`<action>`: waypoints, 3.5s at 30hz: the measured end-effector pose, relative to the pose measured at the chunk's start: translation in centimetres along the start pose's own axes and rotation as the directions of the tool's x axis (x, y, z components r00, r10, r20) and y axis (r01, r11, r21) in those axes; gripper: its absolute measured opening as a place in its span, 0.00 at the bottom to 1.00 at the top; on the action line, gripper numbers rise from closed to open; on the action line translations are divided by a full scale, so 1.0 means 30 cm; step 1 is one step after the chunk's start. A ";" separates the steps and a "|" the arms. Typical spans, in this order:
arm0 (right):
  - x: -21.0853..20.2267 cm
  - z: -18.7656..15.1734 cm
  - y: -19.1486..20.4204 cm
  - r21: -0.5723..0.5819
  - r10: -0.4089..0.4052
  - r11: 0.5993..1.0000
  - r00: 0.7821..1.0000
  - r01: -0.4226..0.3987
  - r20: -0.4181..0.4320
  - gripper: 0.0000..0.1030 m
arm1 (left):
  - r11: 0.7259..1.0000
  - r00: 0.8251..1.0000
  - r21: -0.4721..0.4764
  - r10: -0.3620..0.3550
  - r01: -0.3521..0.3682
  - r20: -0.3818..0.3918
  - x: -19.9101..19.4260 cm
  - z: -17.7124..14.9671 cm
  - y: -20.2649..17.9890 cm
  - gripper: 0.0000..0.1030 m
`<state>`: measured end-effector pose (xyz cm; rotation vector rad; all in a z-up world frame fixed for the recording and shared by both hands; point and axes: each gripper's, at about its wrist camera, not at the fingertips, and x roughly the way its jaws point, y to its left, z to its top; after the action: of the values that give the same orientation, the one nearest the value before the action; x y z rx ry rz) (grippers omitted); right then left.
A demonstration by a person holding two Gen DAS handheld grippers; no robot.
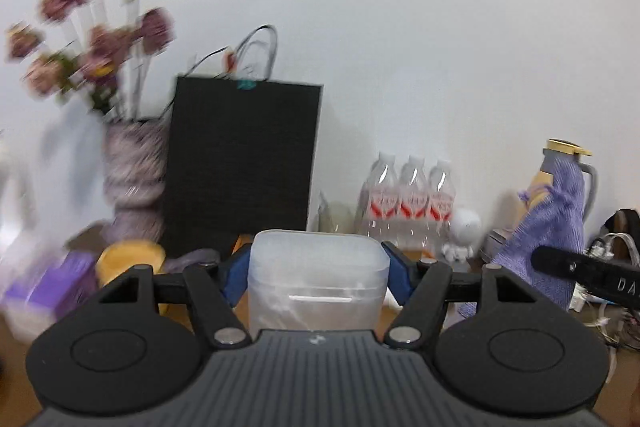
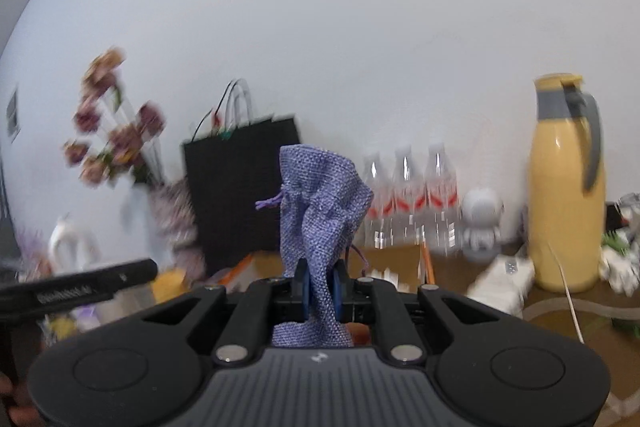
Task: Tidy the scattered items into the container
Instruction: 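Carry the pouch and white box into the cardboard box and release both, then withdraw both tools from the box back toward the desk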
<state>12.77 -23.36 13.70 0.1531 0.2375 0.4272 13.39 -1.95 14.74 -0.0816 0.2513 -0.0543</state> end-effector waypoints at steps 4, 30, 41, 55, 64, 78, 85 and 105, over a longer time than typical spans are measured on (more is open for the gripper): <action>0.178 0.102 -0.016 -0.122 -0.030 0.992 0.998 0.025 -0.046 0.11 | 0.999 0.999 0.023 -0.032 0.033 -0.028 0.179 0.077 -0.026 0.66; 1.065 -0.138 -0.194 -0.199 -0.136 0.973 0.402 -0.119 -0.906 0.14 | 0.981 0.623 0.171 0.081 0.087 -0.778 0.968 -0.034 0.111 0.65; 1.094 -0.143 -0.192 -0.163 -0.119 0.984 0.430 -0.067 -0.895 0.37 | 0.964 0.621 0.263 0.185 0.034 -0.761 1.031 -0.134 0.082 0.65; 0.959 -0.141 -0.123 -0.158 -0.146 0.987 0.346 -0.007 -0.927 0.91 | 0.983 0.499 0.184 0.161 -0.002 -0.852 0.844 -0.102 0.070 0.78; 0.844 -0.026 -0.192 -0.021 -0.076 0.991 0.424 0.133 -0.902 0.91 | 0.985 0.567 0.172 0.151 -0.016 -0.810 0.741 -0.006 0.038 0.84; 0.573 0.268 -0.032 -0.196 -0.211 0.974 0.780 0.115 -0.590 1.00 | 0.992 0.896 0.044 0.127 -0.119 -0.426 0.416 0.206 0.018 1.00; 0.403 0.101 -0.030 -0.226 -0.197 0.965 0.938 0.134 -0.284 1.00 | 0.996 0.987 -0.016 0.089 -0.091 -0.134 0.251 0.062 0.023 1.00; -0.250 -0.325 0.098 -0.288 -0.075 0.957 0.993 0.047 -0.087 1.00 | 0.999 0.995 0.030 0.022 -0.019 -0.099 -0.388 -0.394 0.047 1.00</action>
<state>2.46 -22.98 6.37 -0.1585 0.2726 0.4034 -0.78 -0.67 6.07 -0.0478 0.3502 -0.0416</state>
